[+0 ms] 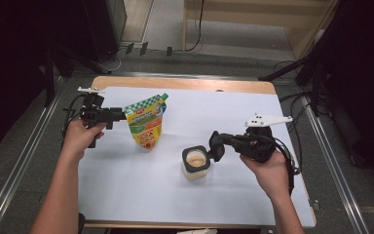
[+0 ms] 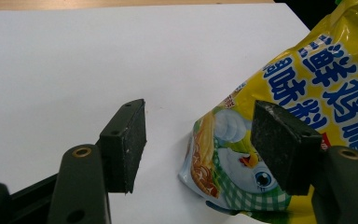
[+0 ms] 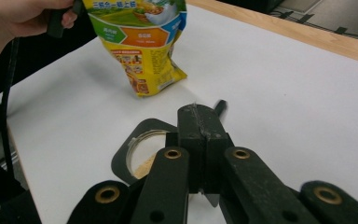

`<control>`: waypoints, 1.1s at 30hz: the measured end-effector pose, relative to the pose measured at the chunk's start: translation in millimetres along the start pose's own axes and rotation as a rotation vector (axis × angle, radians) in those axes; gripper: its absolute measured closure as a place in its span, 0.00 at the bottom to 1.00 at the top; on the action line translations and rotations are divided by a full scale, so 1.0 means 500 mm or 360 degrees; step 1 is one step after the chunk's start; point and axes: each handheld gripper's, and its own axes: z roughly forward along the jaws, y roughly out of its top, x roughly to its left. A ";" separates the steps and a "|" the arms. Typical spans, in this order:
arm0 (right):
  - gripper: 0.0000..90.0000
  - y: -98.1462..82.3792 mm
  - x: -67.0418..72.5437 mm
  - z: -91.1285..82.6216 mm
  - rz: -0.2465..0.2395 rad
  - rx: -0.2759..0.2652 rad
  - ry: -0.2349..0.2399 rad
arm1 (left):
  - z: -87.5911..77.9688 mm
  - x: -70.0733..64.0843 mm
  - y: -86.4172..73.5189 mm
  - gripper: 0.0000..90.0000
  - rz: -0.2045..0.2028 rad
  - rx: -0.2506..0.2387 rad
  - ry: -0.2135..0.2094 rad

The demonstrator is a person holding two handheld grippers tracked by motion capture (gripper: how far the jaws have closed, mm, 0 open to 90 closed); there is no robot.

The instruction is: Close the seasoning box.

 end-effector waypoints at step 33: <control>1.00 -0.030 0.006 0.078 0.0024 0.0122 0.0080 | 0.001 -0.001 0.000 0.40 0.0010 0.0010 0.0016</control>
